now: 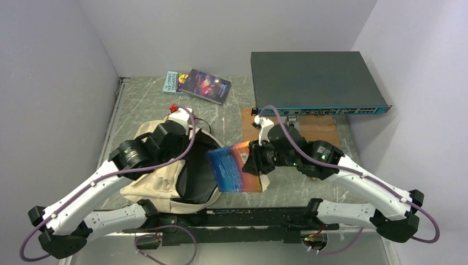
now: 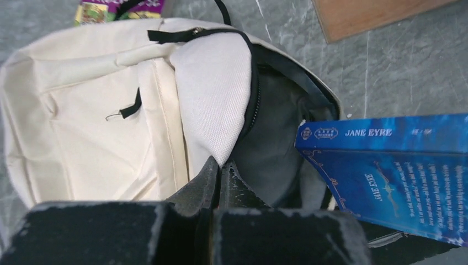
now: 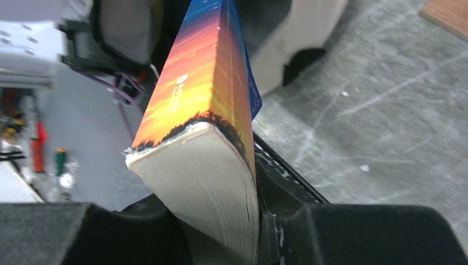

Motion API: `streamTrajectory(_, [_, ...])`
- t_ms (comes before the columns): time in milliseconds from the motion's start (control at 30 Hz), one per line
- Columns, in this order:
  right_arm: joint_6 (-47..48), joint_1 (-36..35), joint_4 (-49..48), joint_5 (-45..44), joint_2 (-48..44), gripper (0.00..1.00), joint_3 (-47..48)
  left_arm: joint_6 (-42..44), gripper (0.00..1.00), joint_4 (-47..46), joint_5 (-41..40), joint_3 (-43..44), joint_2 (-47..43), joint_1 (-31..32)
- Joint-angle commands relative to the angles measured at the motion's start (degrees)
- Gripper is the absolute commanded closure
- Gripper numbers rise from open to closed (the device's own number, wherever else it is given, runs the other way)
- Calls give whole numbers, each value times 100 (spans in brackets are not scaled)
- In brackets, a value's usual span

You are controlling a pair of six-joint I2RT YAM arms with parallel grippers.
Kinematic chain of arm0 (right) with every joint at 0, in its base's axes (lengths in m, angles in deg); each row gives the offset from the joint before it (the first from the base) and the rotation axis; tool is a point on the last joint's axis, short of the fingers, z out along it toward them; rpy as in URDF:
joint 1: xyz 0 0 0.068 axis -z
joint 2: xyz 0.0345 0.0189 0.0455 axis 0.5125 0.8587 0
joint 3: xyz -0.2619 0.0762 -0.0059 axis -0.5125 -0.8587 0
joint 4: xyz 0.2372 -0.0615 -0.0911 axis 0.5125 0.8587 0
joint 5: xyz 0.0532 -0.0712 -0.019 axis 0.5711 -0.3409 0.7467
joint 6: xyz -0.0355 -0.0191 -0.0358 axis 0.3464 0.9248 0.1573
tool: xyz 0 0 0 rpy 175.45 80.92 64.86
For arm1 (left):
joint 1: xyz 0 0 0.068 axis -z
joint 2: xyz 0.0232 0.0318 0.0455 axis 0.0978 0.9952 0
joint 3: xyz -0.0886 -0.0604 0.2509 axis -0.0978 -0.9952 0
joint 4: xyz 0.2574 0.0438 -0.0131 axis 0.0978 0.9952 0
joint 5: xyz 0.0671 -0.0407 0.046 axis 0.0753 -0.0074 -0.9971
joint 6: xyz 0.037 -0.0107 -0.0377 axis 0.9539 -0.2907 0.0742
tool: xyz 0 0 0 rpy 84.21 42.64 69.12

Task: Pack the student bag
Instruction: Place the book in the student bag.

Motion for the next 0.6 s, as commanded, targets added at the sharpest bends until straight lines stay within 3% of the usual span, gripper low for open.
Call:
streamTrajectory(0, [-766,172,-1241,716,211,100,1174,634,100,-43,-554,642,-392,6])
streamTrajectory(233, [-2328,172,-3167,909,1033,100,615,1194,100,-1,-336,1163,-544,5])
streamTrajectory(567, [-3518,46,-4724,363,2414,100,390,1220,100,-91,61,1398,-642,4])
